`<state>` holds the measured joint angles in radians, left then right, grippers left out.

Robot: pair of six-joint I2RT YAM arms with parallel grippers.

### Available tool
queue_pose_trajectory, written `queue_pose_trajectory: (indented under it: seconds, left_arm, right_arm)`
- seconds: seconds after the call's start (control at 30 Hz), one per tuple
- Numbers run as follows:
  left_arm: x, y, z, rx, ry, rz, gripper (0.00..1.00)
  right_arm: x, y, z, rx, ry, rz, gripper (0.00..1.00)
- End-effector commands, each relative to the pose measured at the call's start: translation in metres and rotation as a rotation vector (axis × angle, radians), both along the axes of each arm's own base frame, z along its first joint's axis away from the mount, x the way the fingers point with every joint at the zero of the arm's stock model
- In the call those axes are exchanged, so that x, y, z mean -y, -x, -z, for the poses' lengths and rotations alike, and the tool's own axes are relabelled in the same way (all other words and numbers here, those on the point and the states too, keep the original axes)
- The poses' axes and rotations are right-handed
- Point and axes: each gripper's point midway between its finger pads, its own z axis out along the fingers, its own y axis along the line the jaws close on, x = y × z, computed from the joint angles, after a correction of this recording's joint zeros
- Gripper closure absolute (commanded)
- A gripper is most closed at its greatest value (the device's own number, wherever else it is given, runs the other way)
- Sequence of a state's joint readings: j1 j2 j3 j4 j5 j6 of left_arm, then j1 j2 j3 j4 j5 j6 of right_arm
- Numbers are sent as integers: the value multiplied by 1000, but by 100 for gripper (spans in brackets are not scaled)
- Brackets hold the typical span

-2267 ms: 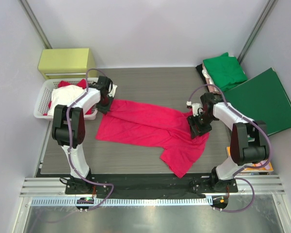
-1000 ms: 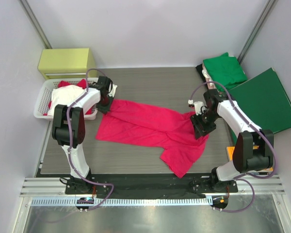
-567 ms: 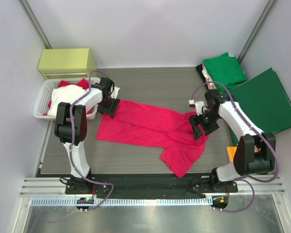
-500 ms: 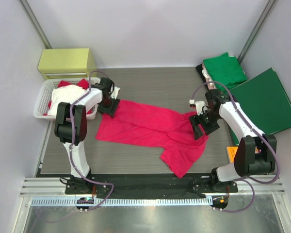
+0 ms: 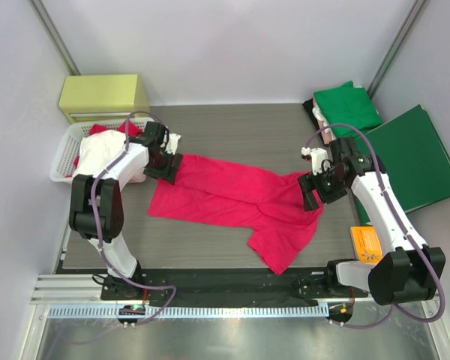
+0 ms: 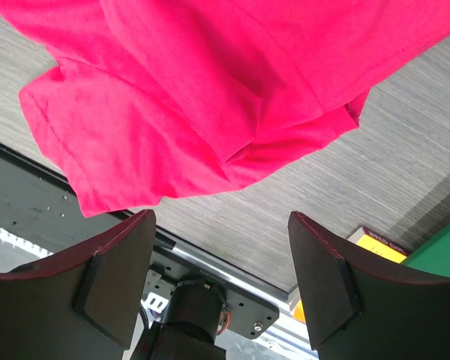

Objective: Fold and stack the t-shirts
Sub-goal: Fold the flattened tshirt in 1/3 of the way

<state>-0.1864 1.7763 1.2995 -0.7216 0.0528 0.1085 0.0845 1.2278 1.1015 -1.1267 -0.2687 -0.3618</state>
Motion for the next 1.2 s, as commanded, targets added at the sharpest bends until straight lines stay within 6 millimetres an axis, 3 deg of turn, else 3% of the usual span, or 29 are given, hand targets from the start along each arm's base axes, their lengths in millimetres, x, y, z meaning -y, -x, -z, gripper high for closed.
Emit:
queue_pose_trajectory:
  seconds: [0.0,0.3,0.37,0.47,0.5,0.53,0.6,0.63,0.67,0.73,0.8,0.87,0.9,0.93,1.17]
  left_arm:
    - [-34,-1,-30,82,-53,-97,33]
    - [-24,3,-18,50,-7,-53,34]
    - [-11,7,-13,14,57,10,34]
    - [25,21,-16,-34,248,154,33]
    - [38,30,-21,-59,321,219,33]
    - [64,46,-32,-117,483,303,33]
    - [81,64,-45,-193,619,418,32]
    - [94,61,-64,-194,704,472,32]
    - [94,81,-60,-311,750,505,32]
    - [98,79,-63,-332,782,508,25]
    - [99,64,-61,-255,748,483,23]
    - [92,57,-45,-204,627,426,20]
    - [93,41,-47,-117,581,407,19]
    - [97,39,-46,-102,541,411,18]
    - [98,-8,-24,9,316,276,18]
  right_arm:
    - [0,-14,-6,69,-6,30,22]
    - [-2,-23,6,35,-11,33,22]
    - [1,-24,8,44,9,23,22]
    - [6,-25,11,47,41,14,22]
    - [8,-27,11,50,46,14,22]
    - [6,-27,12,46,38,5,22]
    - [6,-27,17,28,43,-5,22]
    - [6,-28,18,22,44,-7,22]
    - [6,-29,20,13,45,-7,22]
    - [5,-30,24,4,42,-10,22]
    - [4,-31,25,6,34,-8,22]
    - [4,-32,26,14,33,-4,22]
    - [4,-34,27,24,33,2,22]
    - [5,-36,28,29,38,12,22]
    - [4,-58,47,15,43,35,22]
